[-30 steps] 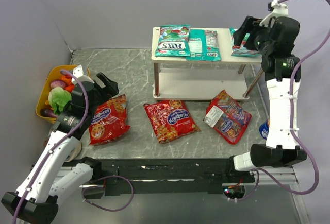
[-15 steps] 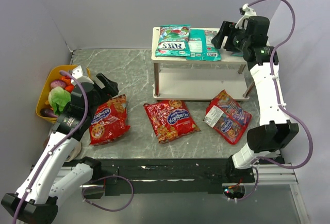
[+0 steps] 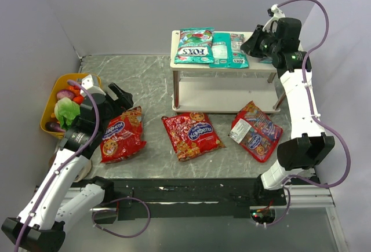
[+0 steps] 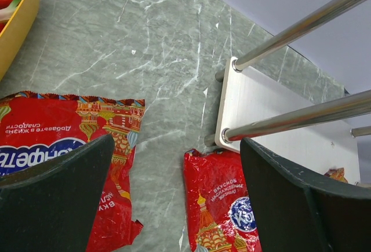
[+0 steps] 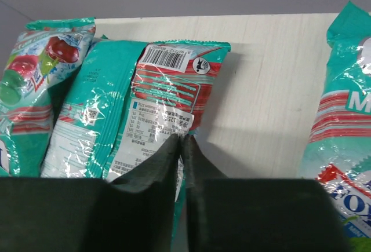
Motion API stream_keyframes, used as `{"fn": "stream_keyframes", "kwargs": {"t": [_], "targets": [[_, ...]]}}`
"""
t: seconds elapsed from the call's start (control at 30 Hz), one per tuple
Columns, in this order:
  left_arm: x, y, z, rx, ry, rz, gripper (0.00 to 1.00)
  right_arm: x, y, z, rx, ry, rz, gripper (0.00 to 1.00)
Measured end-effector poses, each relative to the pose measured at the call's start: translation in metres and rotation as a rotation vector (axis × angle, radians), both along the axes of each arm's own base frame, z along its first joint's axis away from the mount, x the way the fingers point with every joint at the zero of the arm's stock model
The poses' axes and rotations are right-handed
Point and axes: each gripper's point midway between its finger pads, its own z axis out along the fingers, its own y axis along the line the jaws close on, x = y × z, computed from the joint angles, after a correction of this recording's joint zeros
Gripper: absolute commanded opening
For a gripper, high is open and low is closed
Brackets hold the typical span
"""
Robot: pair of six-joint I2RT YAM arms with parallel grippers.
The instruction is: Place and organize the candy bags onto the shelf
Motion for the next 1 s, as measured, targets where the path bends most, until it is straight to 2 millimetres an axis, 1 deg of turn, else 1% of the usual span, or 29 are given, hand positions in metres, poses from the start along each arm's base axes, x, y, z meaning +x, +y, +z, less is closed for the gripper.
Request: {"fn": "stream_keyframes", "kwargs": {"t": [0.03,0.07,0.3,0.63,0.67,0.7,0.73,0.77,0.8,0.83,0.87,0.9,0.93,0.97,1.0], "targets": [[0.0,0.0,0.0,0.0,0.0,0.0,0.96,0.0,0.0,0.0,0.001,0.001,-0.003,0.01],[0.0,0.0,0.0,0.0,0.0,0.0,0.96,0.0,-0.001,0.0,0.003,0.002,-0.006,0.0],[0.0,0.0,0.0,0.0,0.0,0.0,0.96,0.002,-0.006,0.003,-0.021,0.004,-0.038,0.0],[0.0,0.0,-0.002,0.001,0.004,0.0,0.96,0.003,-0.026,0.005,-0.071,0.004,-0.092,0.0],[0.0,0.0,-0.002,0.001,0.004,0.0,0.96,0.003,-0.027,0.004,-0.072,0.005,-0.093,0.02],[0.0,0.0,-0.002,0.001,0.004,0.0,0.96,0.003,-0.027,0.004,-0.074,0.005,-0.092,0.1],[0.0,0.0,-0.002,0.001,0.004,0.0,0.96,0.002,-0.027,0.005,-0.075,0.004,-0.092,0.3],[0.0,0.0,-0.002,0.001,0.004,0.0,0.96,0.002,-0.027,0.005,-0.076,0.004,-0.092,0.41],[0.0,0.0,-0.002,0.001,0.004,0.0,0.96,0.002,-0.027,0.006,-0.077,0.005,-0.094,0.49],[0.0,0.0,-0.002,0.001,0.004,0.0,0.96,0.002,-0.028,0.007,-0.081,0.002,-0.097,0.53],[0.0,0.0,-0.002,0.001,0.004,0.0,0.96,0.002,-0.029,0.007,-0.084,0.001,-0.099,0.54],[0.0,0.0,-0.002,0.001,0.004,0.0,0.96,0.003,-0.029,0.008,-0.087,-0.003,-0.1,0.57],[0.0,0.0,-0.002,0.001,0.004,-0.001,0.96,0.002,-0.029,0.008,-0.09,-0.004,-0.101,0.62],[0.0,0.0,-0.002,0.001,0.004,-0.001,0.96,0.002,-0.029,0.008,-0.09,-0.005,-0.1,0.64],[0.0,0.0,-0.002,0.001,0.005,-0.001,0.96,0.001,-0.029,0.01,-0.089,-0.008,-0.1,0.69]]}}
